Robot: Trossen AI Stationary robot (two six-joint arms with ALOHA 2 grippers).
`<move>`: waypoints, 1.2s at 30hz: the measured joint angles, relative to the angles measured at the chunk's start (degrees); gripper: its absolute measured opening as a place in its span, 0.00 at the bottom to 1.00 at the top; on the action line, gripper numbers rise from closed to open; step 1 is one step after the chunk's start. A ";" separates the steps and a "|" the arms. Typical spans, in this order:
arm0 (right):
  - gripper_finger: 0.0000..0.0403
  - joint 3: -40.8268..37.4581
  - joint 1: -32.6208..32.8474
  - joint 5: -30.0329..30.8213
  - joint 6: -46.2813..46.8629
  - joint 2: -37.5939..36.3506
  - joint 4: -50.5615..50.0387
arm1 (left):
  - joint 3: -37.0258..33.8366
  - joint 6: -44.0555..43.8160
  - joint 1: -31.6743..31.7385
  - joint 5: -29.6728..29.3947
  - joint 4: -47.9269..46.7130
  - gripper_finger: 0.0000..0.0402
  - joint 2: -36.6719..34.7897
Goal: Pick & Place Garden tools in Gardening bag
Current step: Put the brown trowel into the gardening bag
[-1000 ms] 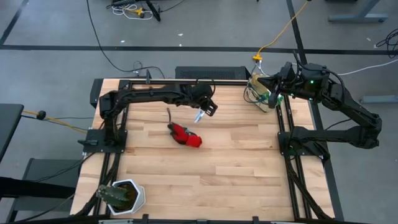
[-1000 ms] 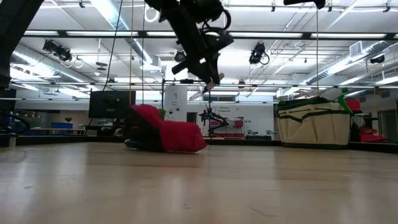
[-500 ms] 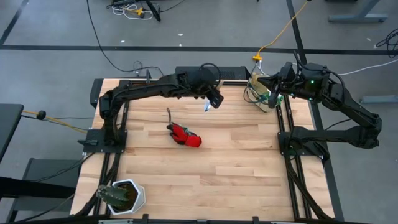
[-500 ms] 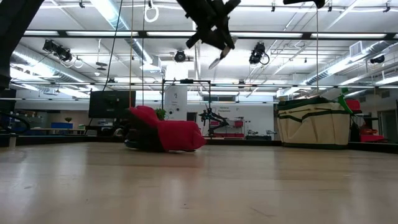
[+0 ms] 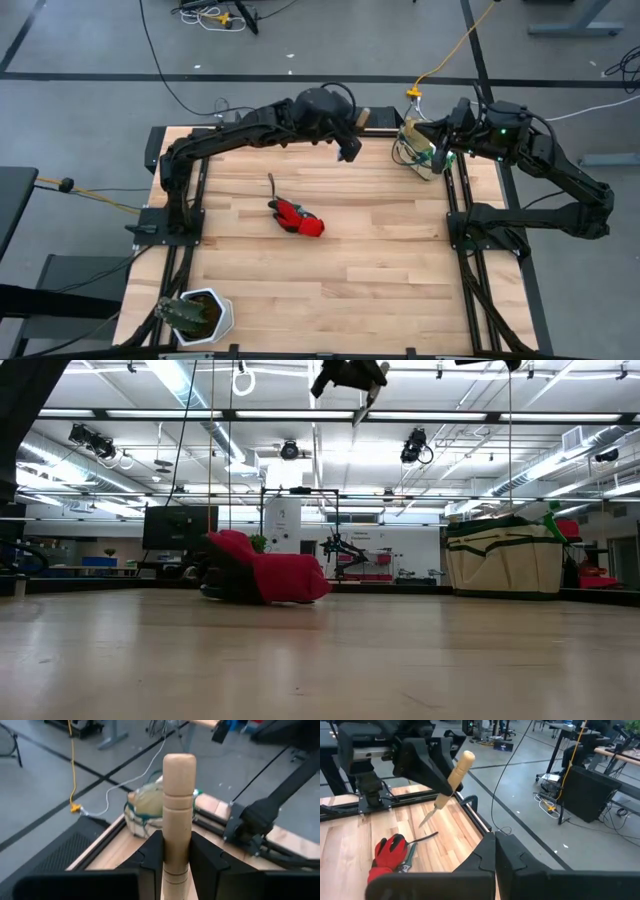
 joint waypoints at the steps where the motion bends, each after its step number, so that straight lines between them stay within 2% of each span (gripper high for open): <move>1: 0.00 0.00 0.01 -0.02 -0.07 0.00 0.18 | 0.07 0.05 -0.02 0.46 0.59 0.19 0.00; 13: 0.07 -0.02 0.01 -0.33 0.10 0.00 4.48 | 0.07 3.93 -0.06 9.62 11.09 0.19 0.00; 20: 0.13 -0.02 0.00 -0.41 0.11 0.00 5.81 | 0.05 5.69 -0.08 14.12 12.59 0.19 0.00; 36: 0.38 -0.02 0.01 -3.89 1.36 0.13 5.81 | 0.02 7.91 -0.02 18.05 14.82 0.19 0.00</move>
